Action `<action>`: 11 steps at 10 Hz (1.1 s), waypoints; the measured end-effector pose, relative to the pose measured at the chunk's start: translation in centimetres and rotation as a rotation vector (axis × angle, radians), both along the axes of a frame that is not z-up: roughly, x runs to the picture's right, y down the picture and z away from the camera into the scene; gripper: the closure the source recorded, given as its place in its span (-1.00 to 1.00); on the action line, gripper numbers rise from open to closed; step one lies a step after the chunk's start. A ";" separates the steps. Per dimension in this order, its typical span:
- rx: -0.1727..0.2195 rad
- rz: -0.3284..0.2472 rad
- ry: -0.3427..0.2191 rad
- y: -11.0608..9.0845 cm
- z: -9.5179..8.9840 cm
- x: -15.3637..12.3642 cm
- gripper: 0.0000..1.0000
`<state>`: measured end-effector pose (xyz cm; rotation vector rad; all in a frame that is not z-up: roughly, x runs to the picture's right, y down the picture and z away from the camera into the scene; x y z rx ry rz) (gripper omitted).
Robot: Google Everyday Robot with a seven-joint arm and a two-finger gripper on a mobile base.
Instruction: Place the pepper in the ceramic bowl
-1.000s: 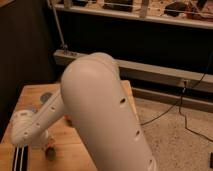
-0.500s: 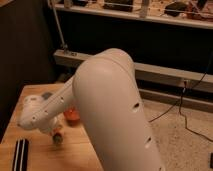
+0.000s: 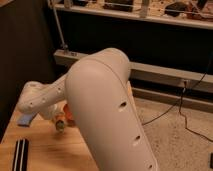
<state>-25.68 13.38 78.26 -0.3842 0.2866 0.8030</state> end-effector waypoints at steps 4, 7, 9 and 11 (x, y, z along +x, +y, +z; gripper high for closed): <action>0.017 0.044 0.074 -4.3 1.1 3.6 1.00; -0.002 0.089 0.097 -4.8 1.8 6.0 1.00; -0.039 0.098 0.113 -4.2 2.4 6.9 0.88; -0.090 0.096 0.132 -2.8 3.1 7.8 0.49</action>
